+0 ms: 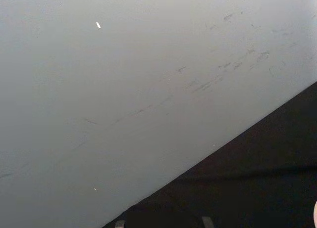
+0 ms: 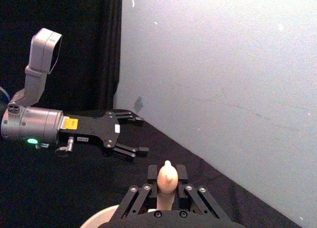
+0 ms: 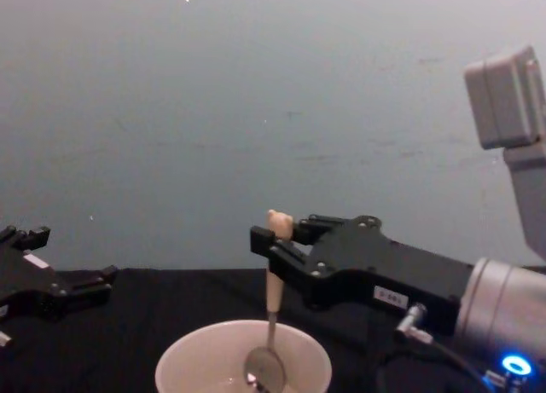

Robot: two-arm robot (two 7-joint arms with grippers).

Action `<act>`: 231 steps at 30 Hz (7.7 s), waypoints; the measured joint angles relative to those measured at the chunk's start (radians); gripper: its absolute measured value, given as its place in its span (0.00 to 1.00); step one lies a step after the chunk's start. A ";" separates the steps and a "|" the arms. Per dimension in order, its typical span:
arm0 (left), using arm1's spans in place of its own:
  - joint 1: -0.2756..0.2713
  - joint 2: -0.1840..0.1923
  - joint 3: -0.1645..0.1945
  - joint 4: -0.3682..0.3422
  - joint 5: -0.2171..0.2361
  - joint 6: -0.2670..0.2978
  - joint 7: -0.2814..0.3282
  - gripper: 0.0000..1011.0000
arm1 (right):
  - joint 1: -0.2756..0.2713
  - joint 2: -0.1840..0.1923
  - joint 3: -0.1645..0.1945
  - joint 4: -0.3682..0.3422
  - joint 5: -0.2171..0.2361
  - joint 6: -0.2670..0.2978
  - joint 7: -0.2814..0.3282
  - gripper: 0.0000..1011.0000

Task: Pick up the stirring spoon with one hand, stir inside the cup, then place it back in its original position.

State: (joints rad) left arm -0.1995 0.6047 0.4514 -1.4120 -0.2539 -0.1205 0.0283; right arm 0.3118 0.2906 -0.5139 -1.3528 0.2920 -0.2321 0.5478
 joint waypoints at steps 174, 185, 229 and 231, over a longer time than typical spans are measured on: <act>0.000 0.000 0.000 0.000 0.000 0.000 0.000 0.99 | -0.217 0.023 0.242 -0.333 0.030 0.394 -0.301 0.21; 0.000 0.000 0.000 0.000 0.000 0.000 0.000 0.99 | -0.212 0.015 0.235 -0.314 0.012 0.393 -0.303 0.21; 0.000 0.000 0.000 0.000 0.000 0.000 0.000 0.99 | -0.209 0.014 0.233 -0.311 0.003 0.394 -0.302 0.92; 0.000 0.000 0.000 0.000 0.000 0.000 0.000 0.99 | -0.209 0.014 0.233 -0.311 0.003 0.393 -0.302 0.98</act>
State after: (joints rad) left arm -0.1995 0.6047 0.4513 -1.4120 -0.2539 -0.1205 0.0283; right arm 0.1030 0.3043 -0.2808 -1.6633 0.2954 0.1614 0.2456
